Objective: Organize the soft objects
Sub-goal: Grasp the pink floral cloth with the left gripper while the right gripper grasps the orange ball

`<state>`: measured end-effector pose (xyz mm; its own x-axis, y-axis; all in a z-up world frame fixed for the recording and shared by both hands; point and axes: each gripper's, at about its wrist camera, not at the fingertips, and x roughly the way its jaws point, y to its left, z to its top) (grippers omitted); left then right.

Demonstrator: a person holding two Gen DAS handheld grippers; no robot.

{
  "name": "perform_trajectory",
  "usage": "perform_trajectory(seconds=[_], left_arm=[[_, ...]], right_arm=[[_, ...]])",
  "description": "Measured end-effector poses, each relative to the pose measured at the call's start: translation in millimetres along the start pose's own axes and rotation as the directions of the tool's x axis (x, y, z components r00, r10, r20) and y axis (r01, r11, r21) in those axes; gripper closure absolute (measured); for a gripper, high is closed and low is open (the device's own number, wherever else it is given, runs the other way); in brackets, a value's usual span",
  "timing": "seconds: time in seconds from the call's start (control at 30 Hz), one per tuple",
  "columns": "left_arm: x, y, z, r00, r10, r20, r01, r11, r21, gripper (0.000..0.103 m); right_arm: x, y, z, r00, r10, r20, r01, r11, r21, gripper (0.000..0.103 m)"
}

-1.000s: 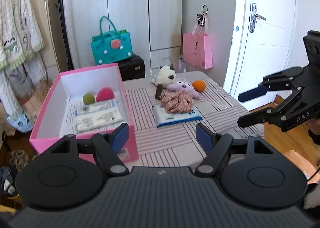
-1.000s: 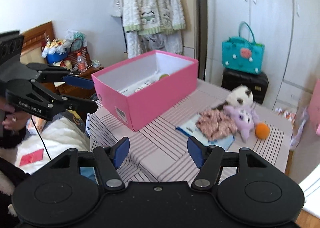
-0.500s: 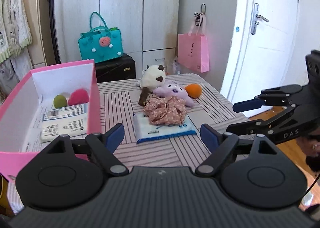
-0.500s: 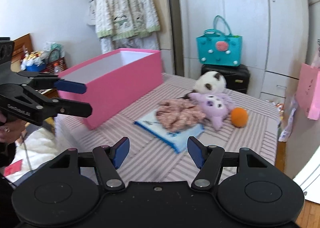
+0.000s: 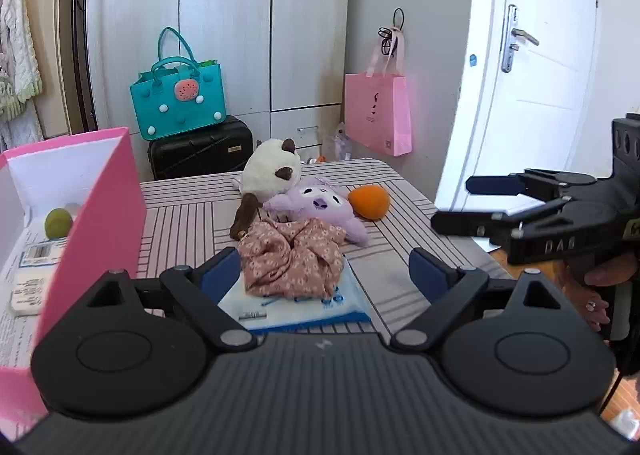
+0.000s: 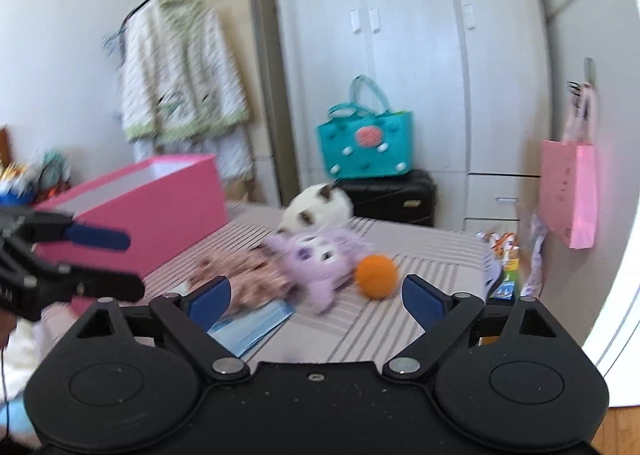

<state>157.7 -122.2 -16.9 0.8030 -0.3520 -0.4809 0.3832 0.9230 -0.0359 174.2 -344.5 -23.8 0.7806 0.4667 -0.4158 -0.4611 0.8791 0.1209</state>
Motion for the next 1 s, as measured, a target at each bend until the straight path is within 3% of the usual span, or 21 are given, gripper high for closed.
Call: perform_trajectory(seconds=[0.2,0.3,0.37,0.43,0.6,0.8,0.9,1.0], left_arm=[[33,3,3,0.999,0.036,-0.021,-0.037,0.998,-0.053,0.01],[48,6,4,0.996,0.078,-0.04,-0.081,0.994,-0.074,0.01],[57,3,2,0.989,0.142,-0.031,-0.143,0.988,-0.05,0.01],[67,1,2,0.987,0.154,-0.05,-0.156,0.988,-0.023,0.01],[82,6,3,0.988,0.119,-0.096,-0.126,0.99,-0.065,0.01],[96,4,3,0.974,0.203,-0.103,-0.206,0.978,-0.023,0.01],[102,8,2,0.975,0.186,-0.125,-0.192,0.981,-0.035,0.012],[104,10,1,0.975,0.181,-0.131,-0.187,0.982,-0.038,0.019]], right_arm=[[16,-35,-2,0.995,-0.057,0.084,0.051,0.996,0.072,0.008],[29,-48,4,0.998,-0.041,0.05,0.036,0.994,0.099,0.008],[36,-57,9,0.999,0.028,0.02,-0.03,0.993,0.117,0.008],[41,-62,12,0.997,0.071,0.006,-0.071,0.989,0.127,0.008],[59,-61,18,0.998,0.057,-0.036,-0.053,0.994,0.093,0.008],[82,-62,20,0.996,0.025,-0.083,-0.021,0.998,0.055,0.01],[94,-65,20,0.995,0.012,-0.102,-0.006,0.998,0.06,0.01],[105,-70,19,0.992,0.011,-0.125,-0.001,0.997,0.081,0.019]])
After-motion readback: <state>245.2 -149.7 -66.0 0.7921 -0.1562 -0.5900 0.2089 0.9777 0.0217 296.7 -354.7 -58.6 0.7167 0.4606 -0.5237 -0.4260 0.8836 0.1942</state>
